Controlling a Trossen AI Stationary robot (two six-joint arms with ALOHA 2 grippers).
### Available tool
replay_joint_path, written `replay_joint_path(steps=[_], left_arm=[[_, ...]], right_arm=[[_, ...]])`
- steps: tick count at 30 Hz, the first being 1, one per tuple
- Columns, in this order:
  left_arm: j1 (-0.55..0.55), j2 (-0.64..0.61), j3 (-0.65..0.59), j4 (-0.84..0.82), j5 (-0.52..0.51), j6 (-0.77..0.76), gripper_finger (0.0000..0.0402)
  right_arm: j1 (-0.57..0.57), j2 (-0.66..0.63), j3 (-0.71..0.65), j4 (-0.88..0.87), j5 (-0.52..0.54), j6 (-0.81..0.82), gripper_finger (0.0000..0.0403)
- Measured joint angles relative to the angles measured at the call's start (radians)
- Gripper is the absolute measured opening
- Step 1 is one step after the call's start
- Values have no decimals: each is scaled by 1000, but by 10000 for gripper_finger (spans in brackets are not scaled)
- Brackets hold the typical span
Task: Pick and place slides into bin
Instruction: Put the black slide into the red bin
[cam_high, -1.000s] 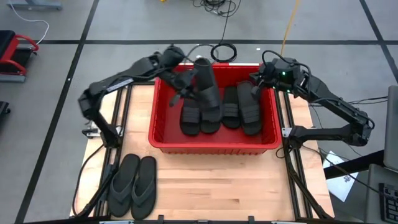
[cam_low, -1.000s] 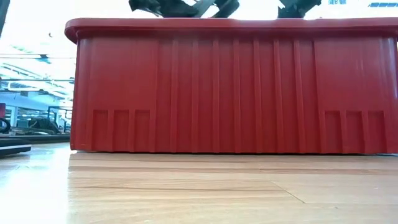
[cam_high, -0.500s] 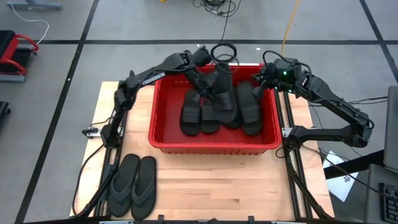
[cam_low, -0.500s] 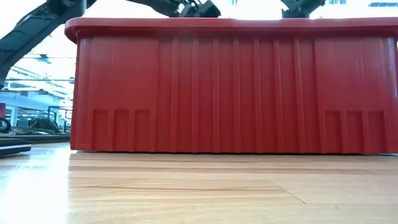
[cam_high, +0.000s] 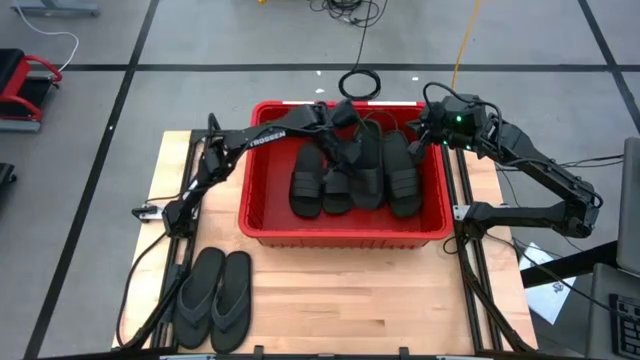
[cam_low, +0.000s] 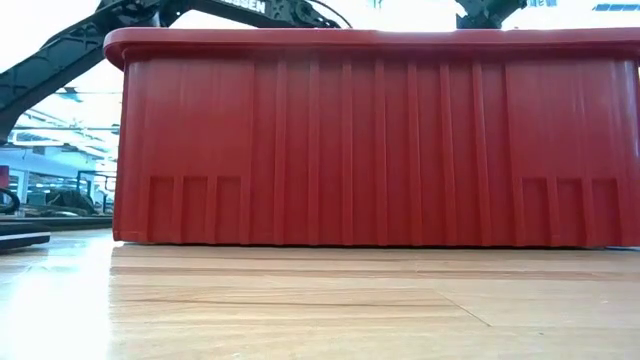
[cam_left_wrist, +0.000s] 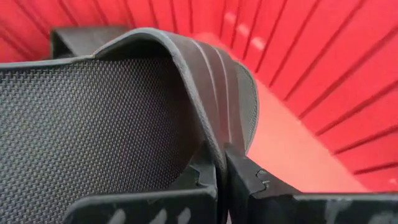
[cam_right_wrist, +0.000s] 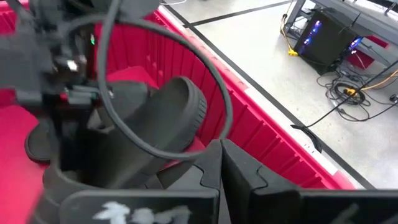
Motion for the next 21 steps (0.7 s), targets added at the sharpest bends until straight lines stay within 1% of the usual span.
replay_joint_path(steps=[4, 10, 13, 16, 21], left_arm=[[-3, 22, 0, 18, -23, -19, 0], [-4, 39, 0, 26, 34, -56, 0], [-4, 55, -3, 36, 35, -69, 0], [8, 72, -4, 68, 34, -119, 0], [24, 81, -11, 72, 27, -152, 0]], right_arm=[[0, 0, 0, -9, -2, 6, 0], [1, 0, 0, -35, -3, 7, 0], [1, 0, 0, -35, -3, 10, 0], [1, 0, 0, -35, -5, 10, 0], [1, 0, 0, -36, -37, 9, 0]])
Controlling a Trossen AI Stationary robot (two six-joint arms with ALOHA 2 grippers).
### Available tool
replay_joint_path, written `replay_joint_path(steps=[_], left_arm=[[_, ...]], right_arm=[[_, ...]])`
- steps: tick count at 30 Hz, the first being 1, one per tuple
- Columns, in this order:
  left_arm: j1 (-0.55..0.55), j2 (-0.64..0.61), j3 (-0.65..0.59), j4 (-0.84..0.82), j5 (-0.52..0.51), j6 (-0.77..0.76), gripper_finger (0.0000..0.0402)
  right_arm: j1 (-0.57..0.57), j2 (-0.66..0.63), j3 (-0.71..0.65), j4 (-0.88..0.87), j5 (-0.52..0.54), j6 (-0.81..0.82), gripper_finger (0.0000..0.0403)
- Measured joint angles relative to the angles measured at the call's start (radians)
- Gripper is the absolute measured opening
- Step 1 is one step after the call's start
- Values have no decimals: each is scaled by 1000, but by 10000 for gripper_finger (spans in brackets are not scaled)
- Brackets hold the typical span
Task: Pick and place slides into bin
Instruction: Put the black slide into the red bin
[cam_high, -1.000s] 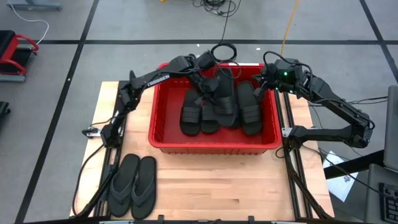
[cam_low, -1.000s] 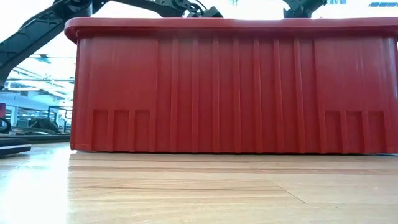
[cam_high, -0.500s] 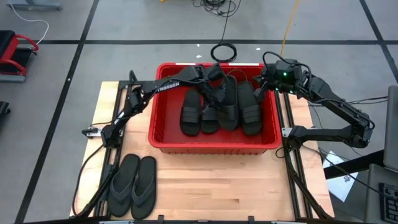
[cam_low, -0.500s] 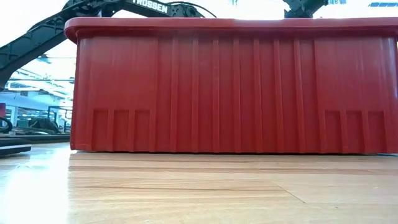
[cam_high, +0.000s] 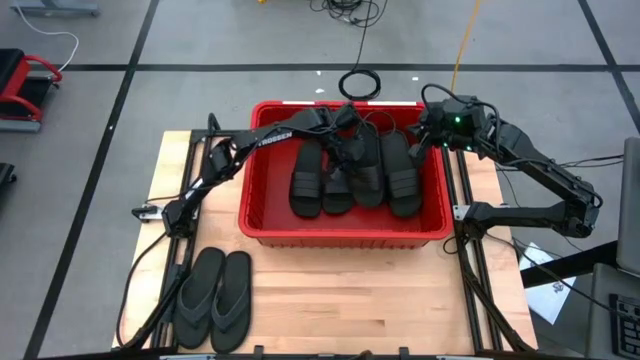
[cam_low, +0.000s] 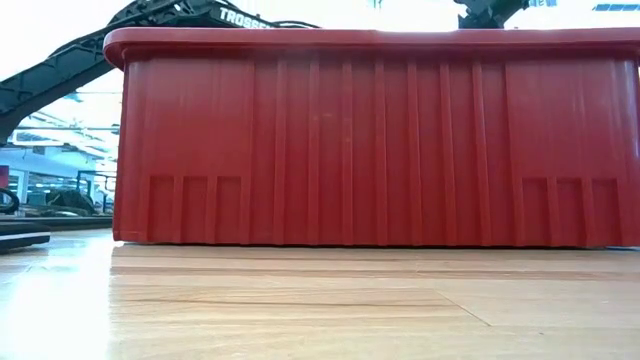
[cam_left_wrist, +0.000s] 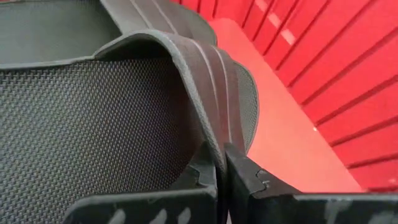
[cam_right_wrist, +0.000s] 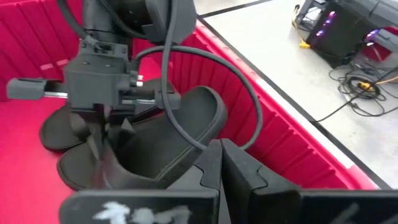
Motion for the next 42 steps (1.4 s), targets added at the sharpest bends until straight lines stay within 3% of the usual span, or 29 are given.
replay_joint_path(steps=[4, 8, 11, 16, 19, 28, 34, 42], left_arm=[[-2, 0, -3, 6, -20, 16, 0], [-18, 0, -3, 36, -126, 66, 1], [-27, -2, -3, 41, -145, 93, 5], [-31, 4, -3, 42, -143, 84, 4], [-32, 7, -3, 34, -128, 54, 3], [-31, -63, 35, 20, -91, 7, 2], [-25, -67, 89, 18, -126, -31, 2], [-33, -66, 91, 3, -246, -13, 2]], right_arm=[[0, 0, 0, -1, -18, -1, 0], [0, 0, 0, -1, -18, -3, 0], [0, 0, 0, -1, -18, -3, 0], [-1, 1, 0, -16, -71, -21, 0], [0, 14, 1, -34, -144, -74, 0], [23, 74, 1, -86, -228, -274, 3], [41, 76, 27, -37, -363, -291, 48], [84, 85, 69, -90, -298, -258, 143]])
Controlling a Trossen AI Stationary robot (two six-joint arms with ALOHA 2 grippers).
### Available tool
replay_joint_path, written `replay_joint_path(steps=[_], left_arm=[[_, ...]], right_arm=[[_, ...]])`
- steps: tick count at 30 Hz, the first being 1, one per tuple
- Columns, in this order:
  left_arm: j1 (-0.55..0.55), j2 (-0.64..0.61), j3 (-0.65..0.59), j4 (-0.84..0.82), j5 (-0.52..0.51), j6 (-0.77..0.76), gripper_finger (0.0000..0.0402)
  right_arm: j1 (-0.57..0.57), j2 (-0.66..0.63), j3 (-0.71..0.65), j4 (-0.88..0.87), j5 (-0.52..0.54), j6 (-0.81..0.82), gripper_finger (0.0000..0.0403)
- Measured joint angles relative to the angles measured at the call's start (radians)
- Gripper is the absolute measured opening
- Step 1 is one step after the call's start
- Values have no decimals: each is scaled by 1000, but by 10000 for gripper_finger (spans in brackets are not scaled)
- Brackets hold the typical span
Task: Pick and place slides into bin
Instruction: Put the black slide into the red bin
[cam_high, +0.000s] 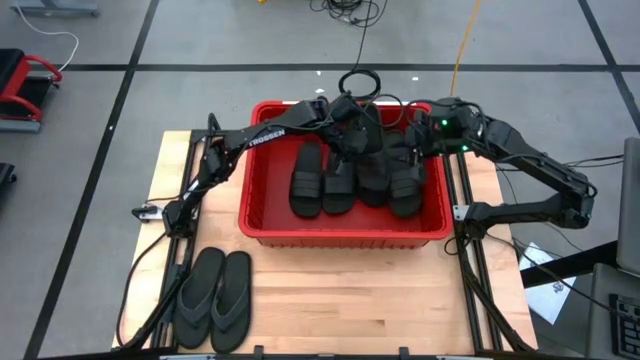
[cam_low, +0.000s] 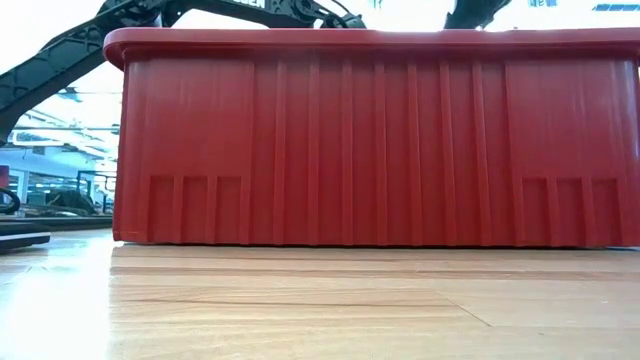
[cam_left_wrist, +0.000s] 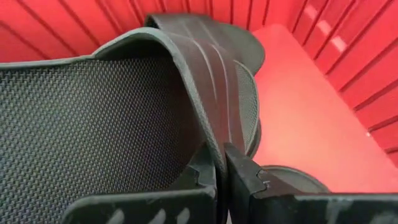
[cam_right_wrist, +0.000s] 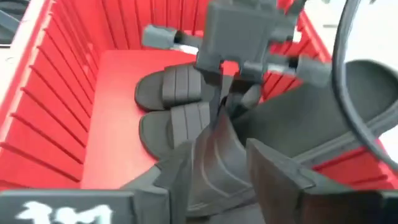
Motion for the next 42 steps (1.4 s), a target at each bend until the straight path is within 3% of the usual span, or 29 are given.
replay_joint_path(steps=[12, 19, 25, 30, 36, 42], left_arm=[[-39, 0, 0, 18, -2, 4, 2], [-43, 0, 0, 9, -4, 6, 2], [-48, 3, -2, -13, -9, 18, 2], [-47, 4, -2, -25, -9, 21, 2], [-47, 4, -2, -38, -9, 22, 3], [-50, 0, -2, -34, -49, 32, 9]], right_arm=[[15, 129, 0, -65, 25, -123, 191], [15, 198, 0, -79, 70, -212, 192], [14, 246, 1, -108, 32, -226, 188], [14, 264, 1, -110, 0, -284, 144], [14, 258, 1, -105, -7, -344, 18], [12, 246, 1, -112, -9, -348, 5]])
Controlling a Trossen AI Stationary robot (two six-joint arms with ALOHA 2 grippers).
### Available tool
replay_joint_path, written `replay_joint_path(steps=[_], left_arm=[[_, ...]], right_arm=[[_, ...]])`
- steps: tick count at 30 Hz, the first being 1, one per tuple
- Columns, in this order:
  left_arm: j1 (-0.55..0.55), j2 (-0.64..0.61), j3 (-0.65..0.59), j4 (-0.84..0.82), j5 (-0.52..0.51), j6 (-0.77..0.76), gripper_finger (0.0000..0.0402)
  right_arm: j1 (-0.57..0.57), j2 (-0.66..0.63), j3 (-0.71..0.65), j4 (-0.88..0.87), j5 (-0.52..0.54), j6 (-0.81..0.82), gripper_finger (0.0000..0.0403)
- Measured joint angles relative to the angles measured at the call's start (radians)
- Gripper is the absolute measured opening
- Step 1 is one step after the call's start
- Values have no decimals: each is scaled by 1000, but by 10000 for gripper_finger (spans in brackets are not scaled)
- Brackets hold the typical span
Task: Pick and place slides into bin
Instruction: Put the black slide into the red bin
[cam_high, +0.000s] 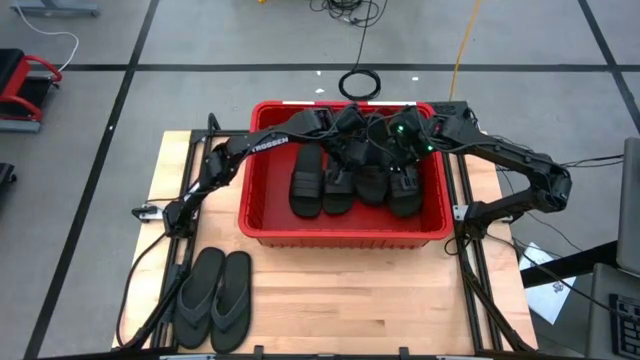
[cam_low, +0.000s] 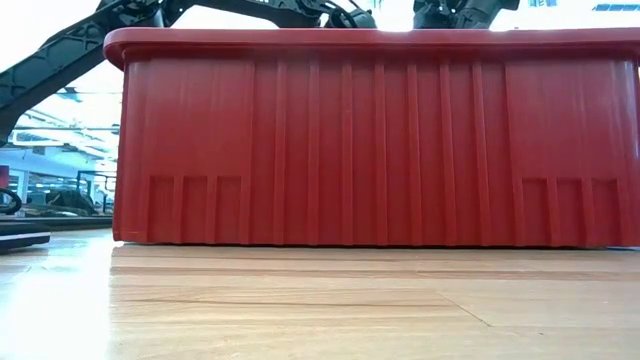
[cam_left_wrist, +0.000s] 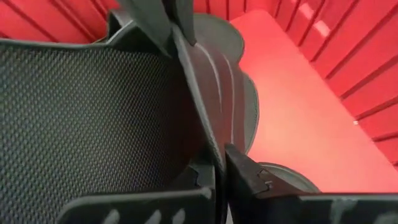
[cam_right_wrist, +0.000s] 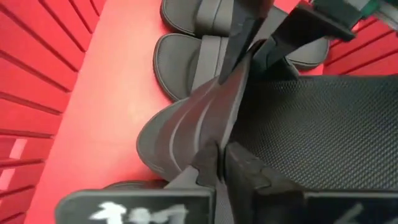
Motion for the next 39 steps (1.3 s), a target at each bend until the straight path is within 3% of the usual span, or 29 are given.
replay_joint_path(steps=[6, 12, 16, 20, 26, 34, 39], left_arm=[[1, -65, 1, -26, 14, 12, 68], [-7, -152, 5, -24, -95, 22, 150], [-16, -214, 4, -63, -181, 65, 174], [-14, -312, 3, -134, -171, 104, 143], [47, -456, 2, -205, 55, 105, 14], [96, -613, 3, -195, 150, 99, 1], [142, -671, 2, -180, 281, 72, 0]], right_arm=[[-11, -2, 0, -35, -8, -3, 3], [-39, 1, -5, -51, -46, 8, 1], [-59, 0, -4, -37, -69, 18, 1], [-81, 0, -4, -16, -130, 35, 1], [-109, 0, -3, 44, -341, 6, 0], [-159, 18, -1, 200, -557, 31, 0], [-183, 47, -1, 190, -576, 32, 0]])
